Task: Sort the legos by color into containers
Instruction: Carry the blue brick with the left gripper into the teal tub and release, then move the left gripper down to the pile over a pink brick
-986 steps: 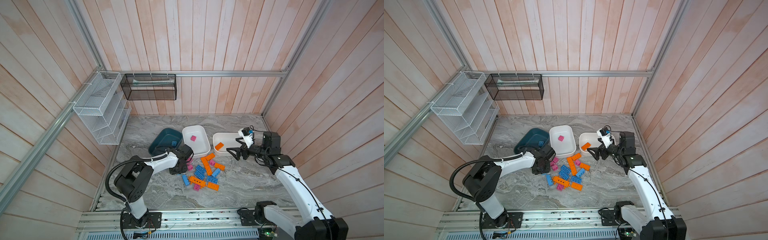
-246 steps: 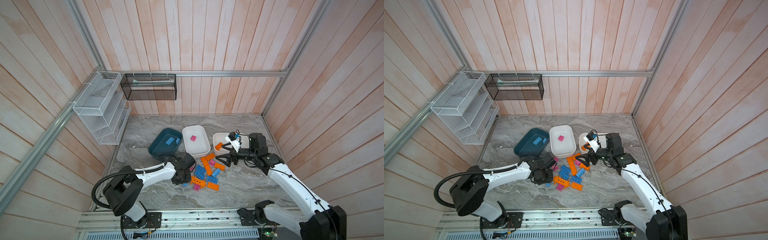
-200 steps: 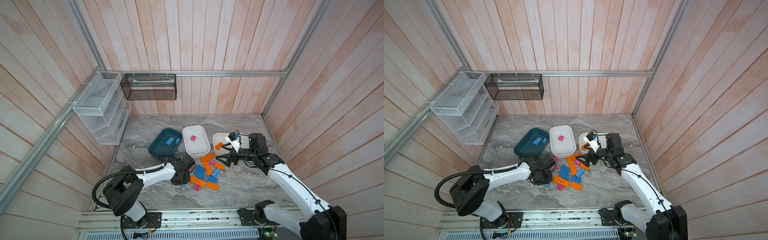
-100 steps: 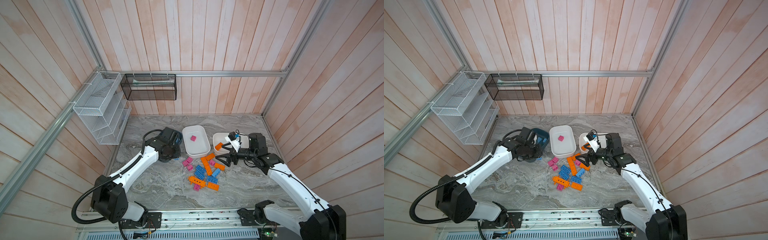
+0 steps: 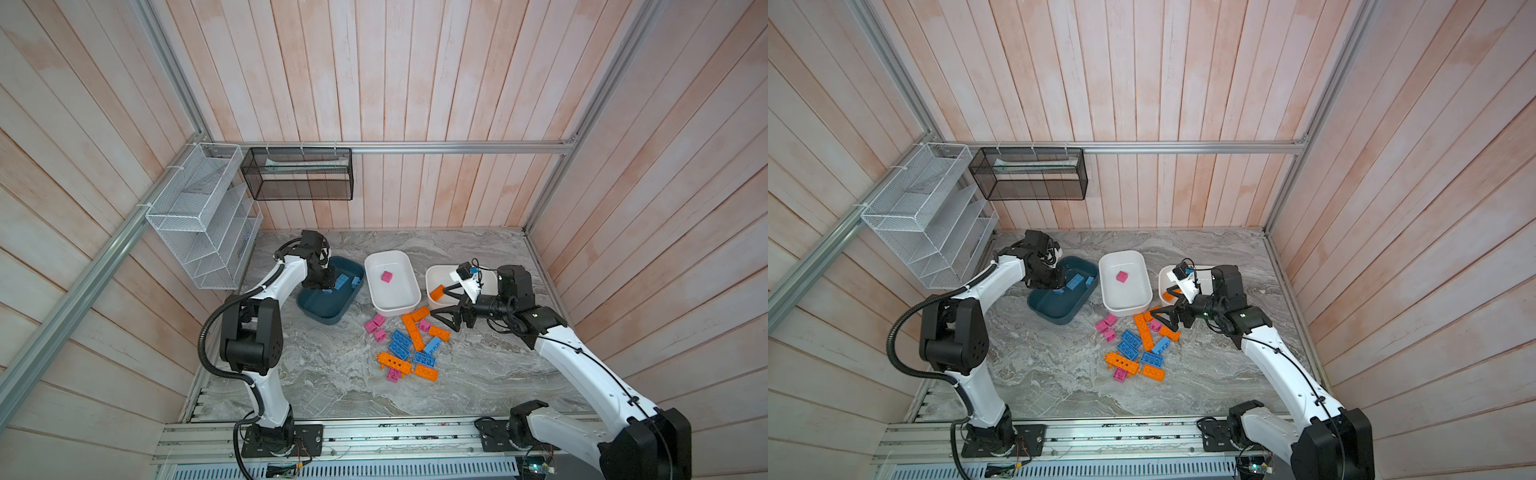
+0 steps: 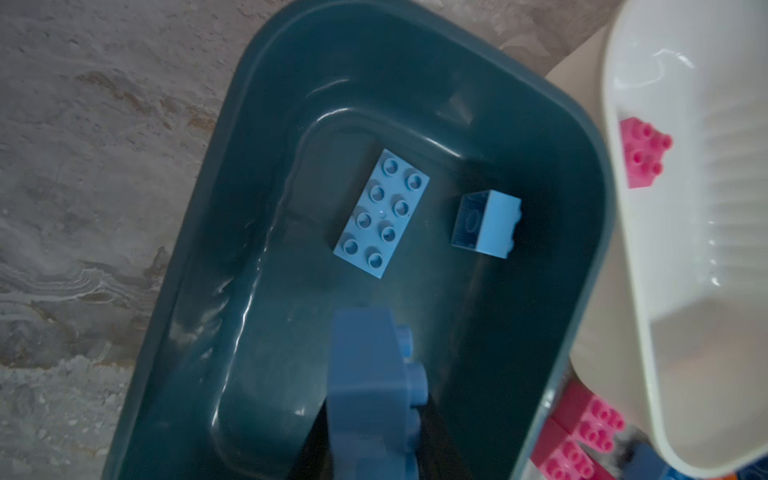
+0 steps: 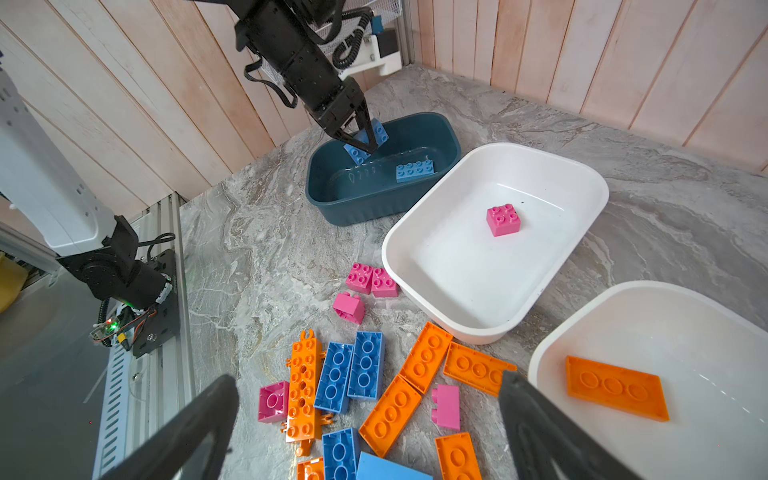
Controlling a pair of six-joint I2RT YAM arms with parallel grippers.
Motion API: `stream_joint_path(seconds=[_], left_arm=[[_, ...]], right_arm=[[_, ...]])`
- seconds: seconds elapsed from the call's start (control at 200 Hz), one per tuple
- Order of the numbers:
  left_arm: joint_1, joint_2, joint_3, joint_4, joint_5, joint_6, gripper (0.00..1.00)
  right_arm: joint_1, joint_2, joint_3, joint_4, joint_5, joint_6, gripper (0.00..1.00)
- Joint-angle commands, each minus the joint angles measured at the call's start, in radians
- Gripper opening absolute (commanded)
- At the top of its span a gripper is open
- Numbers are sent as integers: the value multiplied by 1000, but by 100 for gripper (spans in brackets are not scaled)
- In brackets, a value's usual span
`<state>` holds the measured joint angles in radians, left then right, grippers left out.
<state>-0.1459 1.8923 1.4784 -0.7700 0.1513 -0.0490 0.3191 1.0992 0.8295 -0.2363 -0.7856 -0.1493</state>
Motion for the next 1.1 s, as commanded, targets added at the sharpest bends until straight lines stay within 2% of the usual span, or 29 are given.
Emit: stream_joint_path(seconds=[0.0,0.215,0.35,0.565,0.71,0.8,0.87,1.095], left_arm=[[3,49,54,37,-70,85,20],[2,108,57,124,-110,107,23],[-4,112,65,138,-98,110,32],[-24,79,104,70,-124,95,47],[-55,27,126,-17,-182,75,51],[-83,-33,113,-52,-153,48,55],[-103,-85,86,-71,-88,18,59],[-201,-231,-56,-87,49,-23,67]], right_arm=[[-2,8,20,13,-4,11,98],[-2,20,25,15,-5,6,98],[-2,24,28,15,-5,8,98],[-3,20,37,0,-1,3,98],[-4,14,40,-15,6,-5,98],[-5,13,44,-25,8,-9,98],[-6,11,46,-30,8,-11,98],[-13,7,47,-50,4,-27,98]])
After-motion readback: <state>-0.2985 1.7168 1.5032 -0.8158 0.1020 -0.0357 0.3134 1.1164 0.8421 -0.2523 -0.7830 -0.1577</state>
